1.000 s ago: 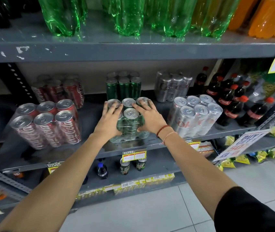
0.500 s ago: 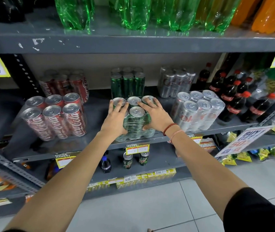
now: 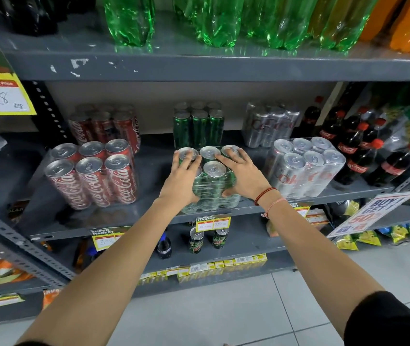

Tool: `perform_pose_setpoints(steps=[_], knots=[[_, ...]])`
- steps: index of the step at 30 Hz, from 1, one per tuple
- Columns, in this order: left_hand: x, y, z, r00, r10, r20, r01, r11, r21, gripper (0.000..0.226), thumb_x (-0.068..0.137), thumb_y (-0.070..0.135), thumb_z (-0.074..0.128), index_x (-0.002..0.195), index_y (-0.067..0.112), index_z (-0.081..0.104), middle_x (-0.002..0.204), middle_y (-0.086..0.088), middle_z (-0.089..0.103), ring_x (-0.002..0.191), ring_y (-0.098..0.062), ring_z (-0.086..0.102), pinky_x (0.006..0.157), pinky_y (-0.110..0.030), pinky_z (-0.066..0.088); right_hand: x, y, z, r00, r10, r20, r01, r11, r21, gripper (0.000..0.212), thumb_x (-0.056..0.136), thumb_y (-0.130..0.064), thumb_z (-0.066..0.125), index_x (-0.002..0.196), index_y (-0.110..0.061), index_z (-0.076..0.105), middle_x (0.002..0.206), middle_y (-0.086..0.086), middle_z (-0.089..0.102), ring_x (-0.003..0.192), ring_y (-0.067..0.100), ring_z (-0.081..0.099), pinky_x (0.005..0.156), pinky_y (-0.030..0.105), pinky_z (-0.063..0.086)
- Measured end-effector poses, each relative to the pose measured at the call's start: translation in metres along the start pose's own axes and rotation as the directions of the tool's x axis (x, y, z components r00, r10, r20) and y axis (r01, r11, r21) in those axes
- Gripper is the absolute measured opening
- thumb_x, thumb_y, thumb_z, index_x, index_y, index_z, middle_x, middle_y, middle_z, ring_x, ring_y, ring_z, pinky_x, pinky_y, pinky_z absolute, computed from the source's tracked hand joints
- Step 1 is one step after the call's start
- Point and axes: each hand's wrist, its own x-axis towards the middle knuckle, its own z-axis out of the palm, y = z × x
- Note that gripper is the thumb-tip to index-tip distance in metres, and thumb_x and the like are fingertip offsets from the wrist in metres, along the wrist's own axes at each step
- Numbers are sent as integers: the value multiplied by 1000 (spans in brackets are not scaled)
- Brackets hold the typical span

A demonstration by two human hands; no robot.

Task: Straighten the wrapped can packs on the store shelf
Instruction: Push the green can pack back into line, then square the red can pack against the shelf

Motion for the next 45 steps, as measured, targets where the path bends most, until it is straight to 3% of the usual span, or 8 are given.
perform_pose_setpoints(steps=[10,15,17,21,24,28,33,45], knots=[[-4,0,5,1000,5,9,-5,1000,-19,110,68,25,81,149,14,6,159,-4,2,144,-36,-13,103,-46,43,-2,1,1,1000,-3,20,4,1000,-28,113,61,-34,85,150,-33,14,161,-4,11,148,29,0,113,55,27],[-14,-24,-7,997,81,6,-80,992,-99,105,72,32,77,149,21,7,160,-7,-4,146,-28,-10,112,-50,24,-4,-19,-8,995,59,81,-54,996,-70,115,62,-45,83,149,-37,8,162,-2,-1,148,29,-7,112,68,10],[-25,-48,-20,995,71,-74,-81,987,-138,104,72,37,76,149,23,8,160,-9,-3,147,-27,-5,114,-51,17,-3,-41,-14,996,48,81,-48,999,-2,115,60,-55,79,149,-40,8,162,2,-6,148,31,-10,112,65,1],[-52,-119,-54,954,-45,-297,-2,988,-154,99,72,41,75,148,21,15,159,-12,8,147,-29,4,117,-47,12,13,-110,-18,992,-99,-81,112,978,175,111,61,-60,76,149,-36,13,162,7,0,148,31,-2,118,57,10],[-67,-169,-77,927,-155,-341,111,983,-146,100,68,36,78,148,18,20,158,-15,14,146,-31,6,117,-49,14,39,-162,-5,973,-220,-68,229,956,181,112,63,-54,79,150,-29,14,161,14,4,148,34,3,119,49,13],[-76,-218,-90,944,-227,-238,221,974,-54,110,64,39,81,149,18,14,159,-14,9,146,-32,1,117,-49,16,74,-205,28,963,-265,58,251,951,181,111,70,-42,79,151,-22,7,160,16,0,148,35,-2,118,51,17],[-64,-247,-83,984,-179,-7,178,971,159,120,63,53,77,149,19,0,160,-7,-5,146,-26,-9,116,-45,2,104,-230,57,962,-256,95,252,966,50,118,65,-40,82,151,-18,5,160,16,2,147,39,-5,115,54,22],[-63,-247,-76,995,-101,7,99,985,139,127,57,44,84,149,12,2,160,-9,2,146,-28,-5,119,-44,13,110,-235,69,958,-281,66,286,954,-89,117,63,-49,80,151,-16,10,157,16,19,145,43,8,119,53,7]])
